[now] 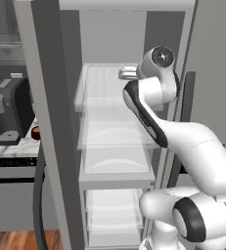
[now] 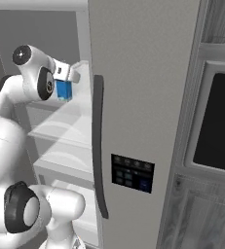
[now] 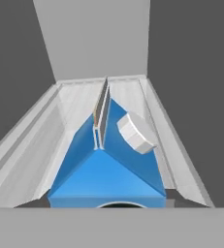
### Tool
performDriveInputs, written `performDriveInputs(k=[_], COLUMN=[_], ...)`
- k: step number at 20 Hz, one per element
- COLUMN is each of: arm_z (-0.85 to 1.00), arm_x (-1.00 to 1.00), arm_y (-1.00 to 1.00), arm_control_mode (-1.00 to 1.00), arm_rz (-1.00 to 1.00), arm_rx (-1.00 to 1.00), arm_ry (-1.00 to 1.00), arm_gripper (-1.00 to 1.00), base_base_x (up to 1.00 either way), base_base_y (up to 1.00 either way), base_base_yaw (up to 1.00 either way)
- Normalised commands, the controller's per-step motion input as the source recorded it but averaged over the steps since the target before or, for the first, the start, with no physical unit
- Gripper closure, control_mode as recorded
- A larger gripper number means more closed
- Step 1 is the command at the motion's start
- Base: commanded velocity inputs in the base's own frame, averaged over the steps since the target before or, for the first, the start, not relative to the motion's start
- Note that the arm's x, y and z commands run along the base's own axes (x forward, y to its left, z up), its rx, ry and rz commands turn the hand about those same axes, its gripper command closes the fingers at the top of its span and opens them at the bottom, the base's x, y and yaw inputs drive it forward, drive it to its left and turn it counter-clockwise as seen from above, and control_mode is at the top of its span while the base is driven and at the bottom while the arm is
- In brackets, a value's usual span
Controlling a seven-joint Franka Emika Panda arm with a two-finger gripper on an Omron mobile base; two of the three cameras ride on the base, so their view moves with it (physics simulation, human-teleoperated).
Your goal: Take a sugar cube from the saucer and place it inside the coffee. Then, grab milk from the fridge and place it next to the coffee on the counter to sweeten the coffee.
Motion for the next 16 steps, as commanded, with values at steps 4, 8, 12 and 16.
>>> performDriveInputs(k=[4, 8, 12, 16], arm_z=[0.05, 0.0, -0.04, -0.13], arm_x=[-1.0, -1.0, -1.0, -1.0], arm_y=[-0.07, 0.0, -0.08, -0.35], arm_control_mode=[-1.0, -1.0, -1.0, -1.0], arm_rz=[0.0, 0.0, 0.01, 0.02], arm_rx=[0.0, 0.0, 0.0, 0.0], arm_ry=[0.0, 0.01, 0.04, 0.03], arm_gripper=[1.0, 1.0, 1.0, 1.0], base_base_x=[0.0, 0.0, 0.0, 0.0], base_base_y=[0.0, 0.0, 0.0, 0.0], base_base_yaw=[0.0, 0.0, 0.0, 0.0])
